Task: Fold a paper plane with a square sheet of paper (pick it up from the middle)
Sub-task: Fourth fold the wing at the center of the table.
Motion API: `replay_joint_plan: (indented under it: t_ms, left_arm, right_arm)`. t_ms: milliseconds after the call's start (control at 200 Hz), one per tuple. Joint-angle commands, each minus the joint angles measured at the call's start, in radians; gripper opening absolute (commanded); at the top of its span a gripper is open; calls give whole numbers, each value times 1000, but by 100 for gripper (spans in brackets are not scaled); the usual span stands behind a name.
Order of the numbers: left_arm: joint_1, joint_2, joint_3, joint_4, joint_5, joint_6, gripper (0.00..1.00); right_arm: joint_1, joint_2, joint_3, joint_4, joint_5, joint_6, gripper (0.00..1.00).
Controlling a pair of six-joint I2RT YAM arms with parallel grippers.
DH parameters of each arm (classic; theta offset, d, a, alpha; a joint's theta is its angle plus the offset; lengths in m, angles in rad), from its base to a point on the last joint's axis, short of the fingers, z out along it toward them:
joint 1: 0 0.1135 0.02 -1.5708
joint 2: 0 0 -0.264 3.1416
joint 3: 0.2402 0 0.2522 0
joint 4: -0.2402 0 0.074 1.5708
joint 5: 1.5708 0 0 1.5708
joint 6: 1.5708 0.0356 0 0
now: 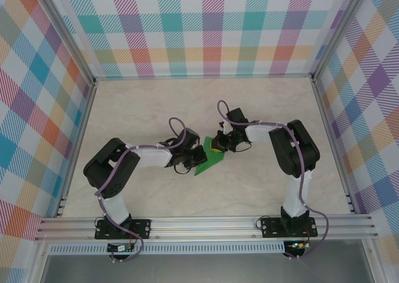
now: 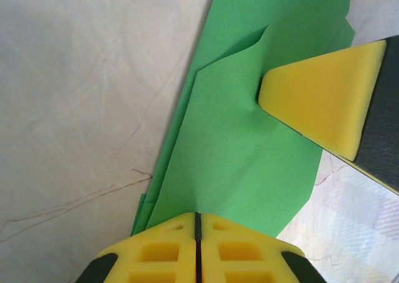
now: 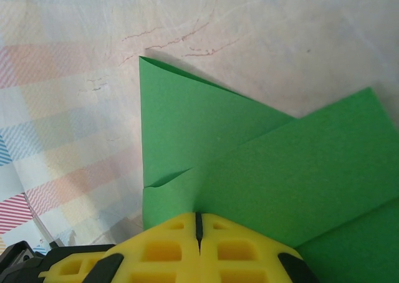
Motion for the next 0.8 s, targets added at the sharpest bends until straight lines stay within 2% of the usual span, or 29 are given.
replay_joint_plan:
  t_ms: [0,415,795]
  left_arm:
    - [-6,-11,-34,-16,-14,-9,8]
    - [-8,-118,-75,-2,61,-4,10]
    - [-9,-116,-146,-12,63,-21,9]
  right_arm:
    - [-2,74,-19,-106,126,0,1]
    - [-2,74,-21,-124,136,-5,1]
    - [-1,91,-17,-150,140,-10,1]
